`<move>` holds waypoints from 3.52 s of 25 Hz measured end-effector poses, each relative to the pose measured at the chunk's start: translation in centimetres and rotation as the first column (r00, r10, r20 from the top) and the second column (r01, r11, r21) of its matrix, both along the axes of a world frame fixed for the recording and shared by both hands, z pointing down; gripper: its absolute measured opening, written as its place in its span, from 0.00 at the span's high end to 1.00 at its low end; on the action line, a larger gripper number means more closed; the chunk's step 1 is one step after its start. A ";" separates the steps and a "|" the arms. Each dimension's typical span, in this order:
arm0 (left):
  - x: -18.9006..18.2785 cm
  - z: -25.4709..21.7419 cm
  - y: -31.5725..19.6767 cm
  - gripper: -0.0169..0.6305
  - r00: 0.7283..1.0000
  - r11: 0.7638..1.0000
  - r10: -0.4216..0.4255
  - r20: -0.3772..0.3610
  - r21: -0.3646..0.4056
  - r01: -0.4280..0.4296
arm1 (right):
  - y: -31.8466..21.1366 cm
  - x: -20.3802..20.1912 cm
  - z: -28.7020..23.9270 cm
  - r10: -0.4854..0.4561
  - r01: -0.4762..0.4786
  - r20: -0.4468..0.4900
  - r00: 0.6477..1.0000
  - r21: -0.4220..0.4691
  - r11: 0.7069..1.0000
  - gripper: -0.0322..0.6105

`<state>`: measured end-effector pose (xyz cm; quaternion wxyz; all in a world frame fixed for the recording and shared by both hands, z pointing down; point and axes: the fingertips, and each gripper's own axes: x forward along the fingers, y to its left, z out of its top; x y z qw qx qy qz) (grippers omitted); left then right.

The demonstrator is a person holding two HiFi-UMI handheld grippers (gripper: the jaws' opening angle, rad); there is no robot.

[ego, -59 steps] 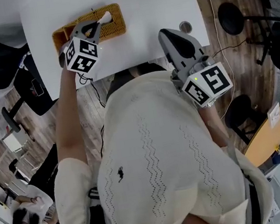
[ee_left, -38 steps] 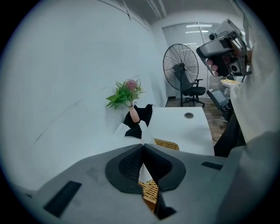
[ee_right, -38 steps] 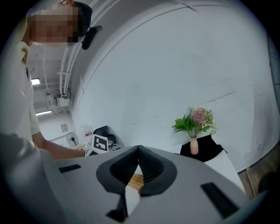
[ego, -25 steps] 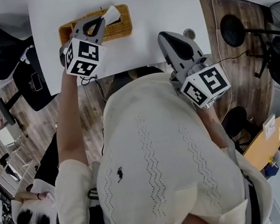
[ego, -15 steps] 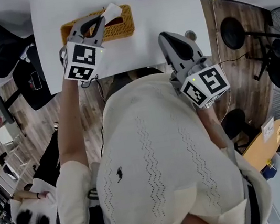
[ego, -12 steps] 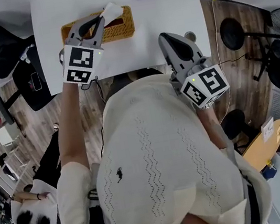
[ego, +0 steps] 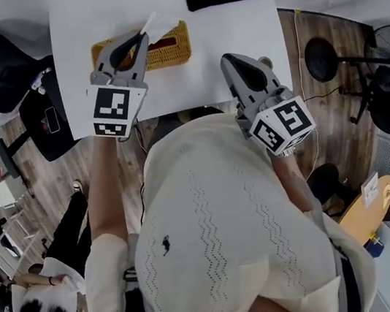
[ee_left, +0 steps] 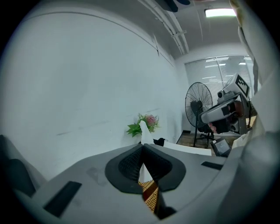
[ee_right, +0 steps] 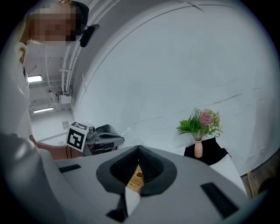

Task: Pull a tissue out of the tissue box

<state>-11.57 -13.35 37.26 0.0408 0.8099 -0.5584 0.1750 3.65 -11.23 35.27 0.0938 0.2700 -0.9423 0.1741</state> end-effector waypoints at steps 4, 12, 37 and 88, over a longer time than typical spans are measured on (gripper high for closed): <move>-0.2 -1.5 0.5 0.95 0.999 0.998 -0.033 -0.023 0.046 0.034 | -0.1 -0.5 -0.4 -0.002 0.002 0.001 1.000 0.006 1.000 0.95; -1.2 -4.5 1.1 0.95 0.993 0.987 -0.087 -0.075 0.126 0.096 | -1.1 -1.3 -2.3 -0.011 0.010 0.011 1.000 0.046 0.999 0.95; -3.0 -10.5 4.0 0.95 0.966 0.942 -0.150 -0.210 0.268 0.204 | -4.5 -1.9 -8.9 0.020 -0.025 0.026 0.999 0.219 0.975 0.95; -5.4 -13.2 4.6 0.95 0.953 0.913 -0.130 -0.275 0.341 0.223 | -4.3 -5.1 -11.6 -0.034 0.028 0.014 0.999 0.298 0.954 0.95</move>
